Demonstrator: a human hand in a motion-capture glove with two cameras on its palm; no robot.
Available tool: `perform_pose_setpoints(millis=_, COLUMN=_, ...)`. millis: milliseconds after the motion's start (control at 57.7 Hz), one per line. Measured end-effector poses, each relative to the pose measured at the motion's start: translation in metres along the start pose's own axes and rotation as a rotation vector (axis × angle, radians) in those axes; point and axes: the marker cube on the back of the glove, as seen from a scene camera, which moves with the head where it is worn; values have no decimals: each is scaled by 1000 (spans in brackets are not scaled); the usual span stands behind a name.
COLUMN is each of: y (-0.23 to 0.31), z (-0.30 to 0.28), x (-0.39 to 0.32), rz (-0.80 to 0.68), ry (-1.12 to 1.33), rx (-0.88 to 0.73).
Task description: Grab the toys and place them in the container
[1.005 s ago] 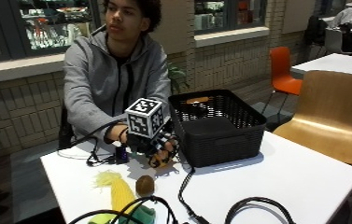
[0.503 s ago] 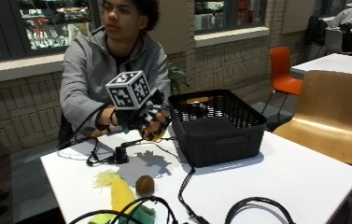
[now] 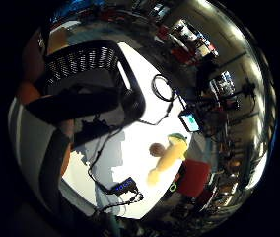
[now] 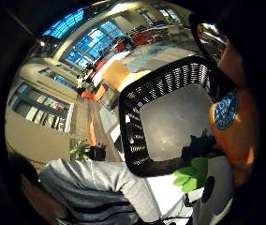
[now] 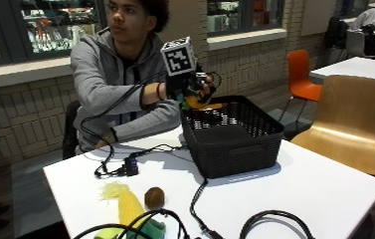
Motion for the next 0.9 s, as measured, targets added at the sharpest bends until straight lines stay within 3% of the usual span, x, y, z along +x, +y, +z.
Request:
perform_pose_setpoints(millis=329, y=-16, z=19, x=-20, rz=-73, ry=20, rx=-76)
perform_pose_setpoints(millis=485, y=-12, z=25, x=-16, rz=-4, ry=105, rx=-199)
perform_pose_setpoints(millis=676, y=7, z=21, x=16, rz=-79, ry=210, rx=-184)
perform_pose_setpoints(millis=901, y=55, z=12, x=110, rz=244, ry=156, rx=-170)
